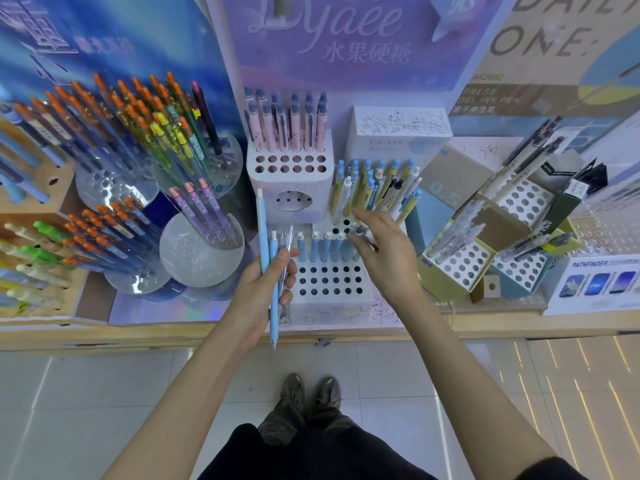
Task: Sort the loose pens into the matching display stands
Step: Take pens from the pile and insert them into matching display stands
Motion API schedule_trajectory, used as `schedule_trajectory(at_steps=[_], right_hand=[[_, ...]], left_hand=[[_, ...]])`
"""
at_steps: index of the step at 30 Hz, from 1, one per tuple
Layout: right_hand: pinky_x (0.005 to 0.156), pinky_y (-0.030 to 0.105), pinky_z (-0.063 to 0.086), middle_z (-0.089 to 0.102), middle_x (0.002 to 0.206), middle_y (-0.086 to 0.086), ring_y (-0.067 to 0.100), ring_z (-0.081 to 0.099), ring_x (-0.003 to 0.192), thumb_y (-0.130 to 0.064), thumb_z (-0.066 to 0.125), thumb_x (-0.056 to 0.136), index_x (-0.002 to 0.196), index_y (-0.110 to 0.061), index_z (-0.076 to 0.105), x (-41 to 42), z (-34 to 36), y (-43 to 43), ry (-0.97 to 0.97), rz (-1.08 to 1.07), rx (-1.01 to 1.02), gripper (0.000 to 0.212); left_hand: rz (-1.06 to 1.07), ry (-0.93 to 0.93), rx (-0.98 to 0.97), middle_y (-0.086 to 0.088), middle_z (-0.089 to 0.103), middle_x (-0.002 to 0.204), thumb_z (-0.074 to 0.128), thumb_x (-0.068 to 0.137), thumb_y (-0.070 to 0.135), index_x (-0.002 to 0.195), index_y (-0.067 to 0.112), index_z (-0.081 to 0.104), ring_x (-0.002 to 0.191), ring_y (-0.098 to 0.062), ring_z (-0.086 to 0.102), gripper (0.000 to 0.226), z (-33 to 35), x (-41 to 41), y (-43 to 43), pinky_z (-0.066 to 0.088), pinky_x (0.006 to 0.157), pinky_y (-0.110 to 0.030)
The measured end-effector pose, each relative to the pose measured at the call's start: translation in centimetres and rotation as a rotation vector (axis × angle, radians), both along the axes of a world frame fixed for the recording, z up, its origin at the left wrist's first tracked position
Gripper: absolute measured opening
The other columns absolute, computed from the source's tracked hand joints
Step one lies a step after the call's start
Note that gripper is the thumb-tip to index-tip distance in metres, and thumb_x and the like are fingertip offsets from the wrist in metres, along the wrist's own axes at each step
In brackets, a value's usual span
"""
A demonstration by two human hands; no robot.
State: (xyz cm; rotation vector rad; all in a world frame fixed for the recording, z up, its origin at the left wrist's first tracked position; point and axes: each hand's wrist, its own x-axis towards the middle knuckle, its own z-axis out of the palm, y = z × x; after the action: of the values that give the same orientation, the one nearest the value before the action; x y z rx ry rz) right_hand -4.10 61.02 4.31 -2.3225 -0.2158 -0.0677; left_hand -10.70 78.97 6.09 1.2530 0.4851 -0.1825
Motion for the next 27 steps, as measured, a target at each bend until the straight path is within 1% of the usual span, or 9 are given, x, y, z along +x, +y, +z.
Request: schedule_trajectory(at_steps=[2,5,11,16,18,20,23,25,27], right_hand=[[0.077,0.032,0.047,0.065,0.113,-0.004,0.014,0.059,0.099,-0.022,0.06,0.093,0.116,-0.015,0.066,0.6,-0.1,0.1,0.04,0.007,-0.016,0.025],[0.077,0.035,0.05,0.069,0.103,-0.003,0.017,0.062,0.094,-0.023,0.063,0.091,0.105,-0.015,0.069,0.2,-0.4,-0.3,0.06,-0.007,-0.004,0.017],[0.072,0.029,0.047,0.071,0.105,-0.004,0.018,0.062,0.099,-0.022,0.064,0.091,0.11,-0.02,0.071,0.1,0.0,-0.5,0.018,0.007,-0.095,0.021],[0.077,0.033,0.05,0.069,0.112,-0.005,0.017,0.061,0.105,-0.024,0.061,0.093,0.116,-0.025,0.068,0.4,0.4,-1.0,0.086,0.067,-0.115,0.025],[0.079,0.034,0.05,0.065,0.121,-0.006,0.015,0.059,0.108,-0.025,0.059,0.094,0.123,-0.027,0.063,0.2,0.7,-1.0,0.09,0.094,-0.143,0.03],[0.074,0.034,0.05,0.054,0.129,-0.006,0.008,0.055,0.104,-0.027,0.059,0.093,0.133,-0.027,0.054,-0.4,1.6,-1.0,0.011,0.095,-0.171,0.04],[0.076,0.024,0.045,0.052,0.112,-0.006,0.003,0.051,0.095,-0.028,0.061,0.092,0.128,-0.023,0.057,-1.8,3.8,-0.5,-0.038,0.001,0.072,0.037],[0.074,0.013,0.04,0.055,0.093,-0.009,-0.001,0.053,0.085,-0.029,0.063,0.091,0.113,-0.021,0.065,-2.6,5.3,0.5,0.15,-0.008,0.245,0.024],[0.063,0.008,0.04,0.059,0.087,-0.008,-0.005,0.054,0.074,-0.03,0.064,0.089,0.094,-0.022,0.067,-3.2,5.9,1.8,0.364,0.039,0.332,0.01]], left_hand=[[0.001,0.003,0.004,0.001,0.049,0.071,0.046,0.099,0.019,0.095,0.014,0.062,0.061,-0.011,0.042,0.017,0.0,-0.1,0.0,0.032,0.046,-0.02],[-0.004,0.004,0.005,0.0,0.048,0.073,0.045,0.099,0.02,0.099,0.013,0.062,0.061,-0.011,0.042,0.018,0.1,-0.1,0.2,0.033,0.046,-0.02],[-0.011,0.006,0.015,0.001,0.049,0.072,0.045,0.099,0.019,0.1,0.012,0.061,0.06,-0.01,0.043,0.018,0.3,-0.1,0.2,0.033,0.046,-0.02],[-0.019,0.008,0.01,0.003,0.05,0.07,0.046,0.099,0.019,0.099,0.011,0.062,0.061,-0.01,0.043,0.018,0.4,-0.1,0.0,0.033,0.046,-0.02],[-0.035,0.007,-0.001,0.003,0.05,0.07,0.047,0.098,0.018,0.099,0.01,0.063,0.061,-0.01,0.044,0.018,0.3,-0.2,0.0,0.034,0.045,-0.02],[-0.067,0.001,-0.018,0.003,0.052,0.069,0.049,0.097,0.018,0.101,0.007,0.064,0.062,-0.01,0.044,0.019,0.3,-0.5,0.0,0.035,0.046,-0.02],[-0.131,-0.013,-0.056,0.004,0.057,0.07,0.054,0.089,0.022,0.1,0.005,0.065,0.065,-0.008,0.048,0.023,0.5,-0.9,0.0,0.038,0.049,-0.02],[-0.182,-0.027,-0.088,0.004,0.059,0.071,0.054,0.085,0.027,0.099,0.004,0.066,0.065,-0.008,0.051,0.031,0.7,-1.1,-0.2,0.039,0.05,-0.02],[-0.221,-0.033,-0.106,0.001,0.06,0.071,0.053,0.084,0.029,0.098,0.003,0.066,0.065,-0.009,0.052,0.033,1.0,-1.2,-0.4,0.04,0.05,-0.02]])
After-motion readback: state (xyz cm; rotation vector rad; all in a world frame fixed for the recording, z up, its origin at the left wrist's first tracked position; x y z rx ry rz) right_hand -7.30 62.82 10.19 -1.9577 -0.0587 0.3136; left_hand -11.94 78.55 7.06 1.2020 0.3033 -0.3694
